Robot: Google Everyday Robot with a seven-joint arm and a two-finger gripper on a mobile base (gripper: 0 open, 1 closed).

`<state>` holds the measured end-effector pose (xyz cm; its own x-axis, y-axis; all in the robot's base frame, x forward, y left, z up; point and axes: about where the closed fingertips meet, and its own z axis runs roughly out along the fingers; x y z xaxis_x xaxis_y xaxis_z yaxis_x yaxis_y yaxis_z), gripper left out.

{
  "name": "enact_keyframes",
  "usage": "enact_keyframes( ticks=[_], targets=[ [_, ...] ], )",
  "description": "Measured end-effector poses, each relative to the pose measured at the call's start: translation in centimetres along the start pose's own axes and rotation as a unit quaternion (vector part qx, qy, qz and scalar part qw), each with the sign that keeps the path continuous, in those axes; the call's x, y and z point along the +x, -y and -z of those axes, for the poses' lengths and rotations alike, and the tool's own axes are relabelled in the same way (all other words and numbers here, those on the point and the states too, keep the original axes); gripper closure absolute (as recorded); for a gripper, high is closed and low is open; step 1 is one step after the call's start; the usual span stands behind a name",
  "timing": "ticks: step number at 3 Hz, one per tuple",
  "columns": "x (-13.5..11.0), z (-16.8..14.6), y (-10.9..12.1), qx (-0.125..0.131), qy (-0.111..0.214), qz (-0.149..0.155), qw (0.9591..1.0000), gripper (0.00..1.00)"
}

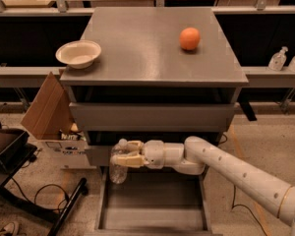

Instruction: Pick water bottle from bottom drawer and place on counter

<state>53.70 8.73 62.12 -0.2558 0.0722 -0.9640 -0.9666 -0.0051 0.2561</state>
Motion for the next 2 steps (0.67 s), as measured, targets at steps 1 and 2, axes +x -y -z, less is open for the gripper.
enact_keyframes(
  ticks=[1, 2],
  targets=[
    [-7.0, 0.7, -1.1, 0.006, 0.024, -0.001, 0.9997, 1.00],
    [-14.1, 1.1, -1.5, 0.013, 0.039, 0.014, 0.9991, 1.00]
  ],
)
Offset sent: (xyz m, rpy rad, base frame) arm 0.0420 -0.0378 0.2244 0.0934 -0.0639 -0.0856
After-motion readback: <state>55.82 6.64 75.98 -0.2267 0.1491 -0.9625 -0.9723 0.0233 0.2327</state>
